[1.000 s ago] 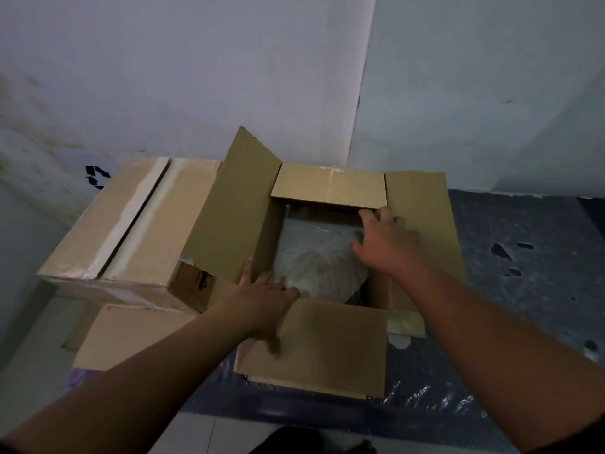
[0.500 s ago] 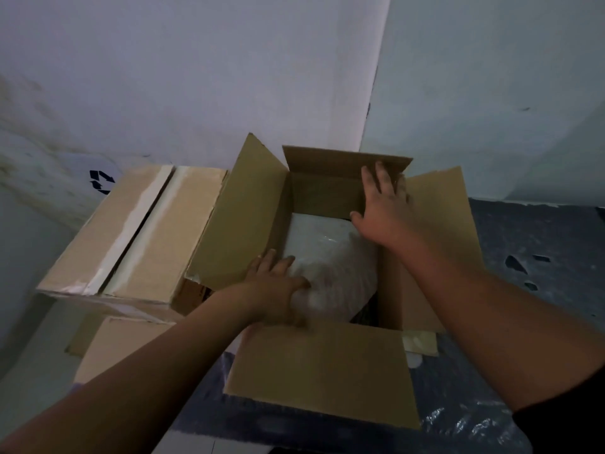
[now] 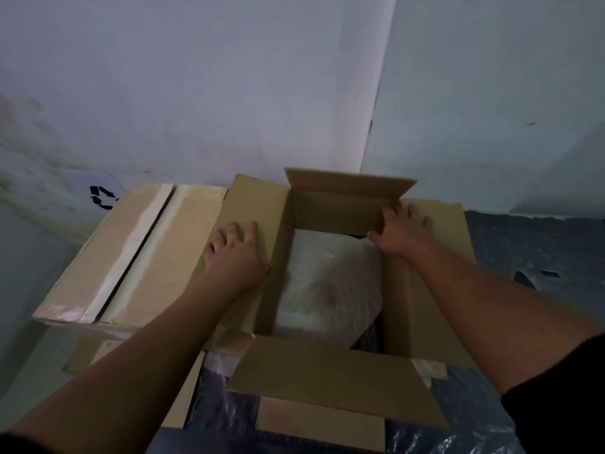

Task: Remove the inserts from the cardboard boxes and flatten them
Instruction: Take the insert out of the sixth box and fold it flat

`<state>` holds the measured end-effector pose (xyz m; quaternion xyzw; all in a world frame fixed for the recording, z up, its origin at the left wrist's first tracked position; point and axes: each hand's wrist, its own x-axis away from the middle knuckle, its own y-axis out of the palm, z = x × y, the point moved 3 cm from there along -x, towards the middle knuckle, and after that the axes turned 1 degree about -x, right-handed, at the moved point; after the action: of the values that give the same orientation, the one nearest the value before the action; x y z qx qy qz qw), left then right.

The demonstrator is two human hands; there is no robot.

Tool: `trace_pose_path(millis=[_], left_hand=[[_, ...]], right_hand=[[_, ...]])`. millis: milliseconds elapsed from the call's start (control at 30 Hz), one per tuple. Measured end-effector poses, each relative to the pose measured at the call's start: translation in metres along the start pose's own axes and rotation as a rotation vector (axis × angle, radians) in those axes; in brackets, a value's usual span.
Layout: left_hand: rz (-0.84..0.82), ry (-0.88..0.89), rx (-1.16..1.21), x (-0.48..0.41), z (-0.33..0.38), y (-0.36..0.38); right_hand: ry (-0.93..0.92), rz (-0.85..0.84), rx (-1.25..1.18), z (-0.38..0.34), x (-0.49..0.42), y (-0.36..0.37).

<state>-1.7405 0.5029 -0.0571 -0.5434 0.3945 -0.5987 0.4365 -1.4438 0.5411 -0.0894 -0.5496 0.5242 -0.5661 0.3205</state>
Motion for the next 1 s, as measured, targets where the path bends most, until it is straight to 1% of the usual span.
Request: trace_pose_path(millis=[33, 100, 167, 267, 367, 433, 500, 567, 633, 700, 733, 833, 933, 1000], left_hand=[[-0.003, -0.001, 0.003, 0.0, -0.001, 0.001], [0.002, -0.002, -0.01, 0.0, -0.003, 0.004], [0.005, 0.007, -0.018, 0.003, -0.004, 0.007], [0.041, -0.036, 0.04, 0.006, -0.005, 0.004], [0.134, -0.107, 0.071, 0.003, -0.011, -0.008], [0.184, -0.141, 0.167, 0.0, -0.017, -0.018], [0.198, -0.129, 0.281, -0.004, -0.024, -0.03], [0.176, -0.123, 0.306, -0.008, -0.029, -0.044], [0.066, -0.105, 0.415, -0.006, -0.027, -0.055], [-0.06, -0.052, 0.612, 0.007, -0.012, -0.06], [-0.077, -0.035, 0.652, 0.014, -0.004, -0.063], [-0.027, 0.002, 0.67, 0.027, 0.015, -0.071], [-0.008, -0.008, 0.819, 0.036, 0.03, -0.081], [0.001, -0.022, 0.875, 0.043, 0.043, -0.086]], right_hand=[[-0.025, 0.008, 0.008, 0.004, 0.002, 0.001], [-0.065, 0.082, -0.035, 0.01, 0.013, 0.001], [-0.043, 0.144, -0.105, 0.016, 0.029, 0.002], [0.085, 0.124, -0.129, 0.029, 0.057, 0.011], [0.254, 0.126, -0.183, 0.049, 0.081, 0.015], [0.333, 0.125, -0.294, 0.059, 0.091, 0.011], [0.366, 0.165, -0.372, 0.064, 0.097, 0.001], [0.387, 0.248, -0.432, 0.068, 0.101, -0.014], [0.4, 0.29, -0.454, 0.071, 0.104, -0.031], [0.35, 0.315, -0.436, 0.074, 0.103, -0.045], [0.306, 0.331, -0.442, 0.074, 0.103, -0.05], [0.196, 0.357, -0.48, 0.076, 0.108, -0.063], [0.116, 0.366, -0.391, 0.082, 0.113, -0.085], [0.077, 0.367, -0.319, 0.087, 0.115, -0.102]])
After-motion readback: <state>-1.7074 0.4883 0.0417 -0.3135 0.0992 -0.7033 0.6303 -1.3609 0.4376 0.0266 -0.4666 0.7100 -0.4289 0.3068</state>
